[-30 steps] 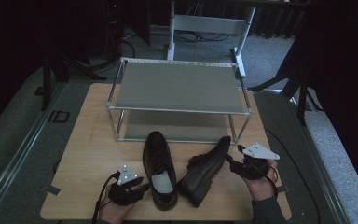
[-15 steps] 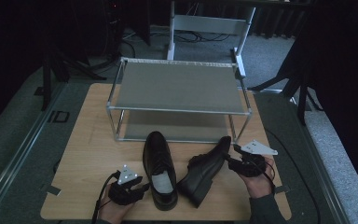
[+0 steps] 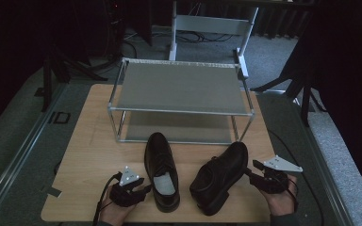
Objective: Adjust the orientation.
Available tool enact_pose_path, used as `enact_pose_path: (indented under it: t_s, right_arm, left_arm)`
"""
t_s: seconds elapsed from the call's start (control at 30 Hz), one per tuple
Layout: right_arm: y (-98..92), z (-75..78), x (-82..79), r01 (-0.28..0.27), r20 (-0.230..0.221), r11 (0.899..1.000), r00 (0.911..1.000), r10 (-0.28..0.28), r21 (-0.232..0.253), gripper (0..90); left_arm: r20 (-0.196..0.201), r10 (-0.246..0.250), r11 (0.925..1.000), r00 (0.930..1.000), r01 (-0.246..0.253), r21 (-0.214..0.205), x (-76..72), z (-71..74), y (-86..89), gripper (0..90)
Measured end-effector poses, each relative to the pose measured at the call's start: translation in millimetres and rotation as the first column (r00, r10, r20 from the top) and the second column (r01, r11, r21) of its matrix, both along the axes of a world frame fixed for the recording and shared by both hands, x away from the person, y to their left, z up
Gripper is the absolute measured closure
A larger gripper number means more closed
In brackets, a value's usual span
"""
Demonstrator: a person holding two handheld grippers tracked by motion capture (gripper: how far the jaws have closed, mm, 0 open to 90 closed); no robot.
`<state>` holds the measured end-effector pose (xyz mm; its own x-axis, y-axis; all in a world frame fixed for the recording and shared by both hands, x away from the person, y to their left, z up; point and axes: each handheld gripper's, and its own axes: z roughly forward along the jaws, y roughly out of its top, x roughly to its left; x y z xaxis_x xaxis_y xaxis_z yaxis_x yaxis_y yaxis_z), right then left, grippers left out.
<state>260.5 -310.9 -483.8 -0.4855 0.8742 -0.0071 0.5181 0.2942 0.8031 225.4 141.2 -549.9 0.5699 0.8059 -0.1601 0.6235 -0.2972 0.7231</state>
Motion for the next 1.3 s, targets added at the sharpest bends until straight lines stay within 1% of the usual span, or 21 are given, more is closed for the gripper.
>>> enact_pose_path:
  t_s: [0.1, 0.2, 0.27, 0.3, 0.33, 0.37, 0.4, 0.5, 0.57, 0.63, 0.7, 0.77, 0.83, 0.93, 0.97, 1.03, 1.07, 1.1, 1.13, 1.23, 1.3]
  right_arm:
    - [-10.0, -7.6, -3.0, 0.014, -0.034, 1.000, 0.9993, -0.014, 0.022, 51.3]
    - [-16.3, -16.6, -6.9, 0.033, -0.064, 0.999, 0.9974, -0.033, 0.000, 53.3]
    - [-18.2, -23.8, -8.8, 0.047, -0.085, 0.999, 0.9952, -0.049, -0.027, 54.0]
    - [-18.5, -26.4, -9.5, 0.041, -0.095, 0.999, 0.9945, -0.043, -0.016, 54.1]
    - [-16.9, -27.5, -10.7, 0.042, -0.098, 0.999, 0.9942, -0.044, -0.021, 54.9]
    - [-14.6, -26.5, -12.7, 0.046, -0.083, 0.998, 0.9953, -0.049, -0.037, 55.4]
    - [-12.6, -23.5, -15.2, 0.044, -0.071, 0.998, 0.9964, -0.047, -0.039, 55.7]
    - [-4.4, -8.8, -24.5, 0.023, -0.022, 0.999, 0.9995, -0.023, -0.028, 55.1]
    - [1.9, 1.2, -30.9, -0.003, 0.006, 1.000, 1.0000, 0.003, -0.013, 52.2]
    - [9.4, 8.7, -36.6, -0.033, 0.024, 0.999, 0.9992, 0.033, 0.000, 49.3]
    - [17.0, 13.5, -41.7, -0.061, 0.034, 0.998, 0.9976, 0.061, 0.013, 47.0]
    - [24.0, 15.3, -45.1, -0.084, 0.033, 0.996, 0.9960, 0.083, 0.017, 44.5]
    - [29.7, 15.1, -48.1, -0.090, 0.032, 0.996, 0.9955, 0.089, 0.010, 42.9]
    - [35.7, 13.7, -51.7, -0.107, 0.026, 0.994, 0.9940, 0.106, 0.016, 40.4]
    - [37.4, 12.8, -52.2, -0.111, 0.018, 0.994, 0.9937, 0.111, 0.013, 39.4]
    - [41.9, 9.5, -52.8, -0.126, 0.000, 0.992, 0.9921, 0.126, -0.003, 36.4]
    - [44.5, 7.0, -52.7, -0.130, -0.011, 0.991, 0.9915, 0.130, -0.017, 35.0]
    - [47.1, 3.9, -52.3, -0.125, -0.013, 0.991, 0.9921, 0.125, -0.042, 34.3]
    - [49.5, -0.3, -50.9, -0.111, -0.018, 0.991, 0.9937, 0.110, -0.072, 33.0]
    - [51.0, -8.3, -46.6, -0.080, -0.032, 0.992, 0.9965, 0.078, -0.102, 33.5]
    - [51.9, -12.4, -44.0, -0.049, -0.041, 0.990, 0.9982, 0.044, -0.129, 34.2]
  left_arm:
    - [0.000, -0.002, 1.0000, 1.0000, 0.002, 0.000, 0.3, 0.1, -0.1, 56.5]
    - [-0.001, -0.005, 1.0000, 1.0000, 0.005, 0.001, 0.7, 0.3, -0.2, 56.5]
    - [-0.002, -0.007, 1.0000, 1.0000, 0.007, 0.001, 0.9, 0.4, -0.2, 56.8]
    - [-0.001, -0.009, 1.0000, 1.0000, 0.009, 0.002, 0.9, 0.4, -0.3, 57.1]
    - [-0.001, -0.012, 0.9999, 0.9999, 0.012, 0.003, 1.0, 0.4, -0.4, 57.5]
    - [-0.003, -0.013, 0.9999, 0.9999, 0.013, 0.001, 1.1, 0.5, -0.5, 58.1]
    - [-0.001, -0.013, 0.9999, 0.9999, 0.013, 0.002, 1.1, 0.5, -0.5, 58.0]
    - [-0.004, -0.012, 0.9999, 0.9999, 0.012, -0.001, 1.3, 0.4, -0.3, 57.9]
    - [-0.003, -0.012, 0.9999, 0.9999, 0.012, 0.001, 1.1, 0.4, -0.5, 57.8]
    - [-0.003, -0.011, 0.9999, 0.9999, 0.011, 0.001, 1.0, 0.5, -0.5, 57.8]
    - [-0.003, -0.010, 1.0000, 1.0000, 0.010, 0.001, 1.0, 0.4, -0.5, 57.6]
    - [-0.003, -0.010, 0.9999, 0.9999, 0.010, 0.002, 1.1, 0.4, -0.3, 57.4]
    - [-0.005, -0.009, 1.0000, 0.9999, 0.009, 0.000, 1.3, 0.3, -0.2, 57.0]
    - [-0.007, -0.009, 1.0000, 0.9999, 0.009, -0.002, 1.5, 0.2, 0.0, 56.5]
    - [-0.007, -0.009, 1.0000, 0.9999, 0.009, -0.002, 1.5, 0.3, 0.0, 56.5]
    - [-0.005, -0.008, 1.0000, 1.0000, 0.008, 0.000, 1.4, 0.3, -0.2, 56.5]
    - [-0.006, -0.008, 1.0000, 0.9999, 0.008, 0.000, 1.4, 0.3, -0.2, 56.5]
    - [-0.005, -0.008, 1.0000, 1.0000, 0.008, -0.001, 1.5, 0.2, -0.2, 56.5]
    - [-0.005, -0.008, 1.0000, 1.0000, 0.008, -0.001, 1.5, 0.2, -0.2, 56.3]
    - [-0.006, -0.008, 1.0000, 0.9999, 0.008, -0.001, 1.7, 0.2, 0.1, 55.8]
    - [-0.009, -0.007, 1.0000, 0.9999, 0.006, -0.006, 2.0, -0.1, 0.3, 55.4]
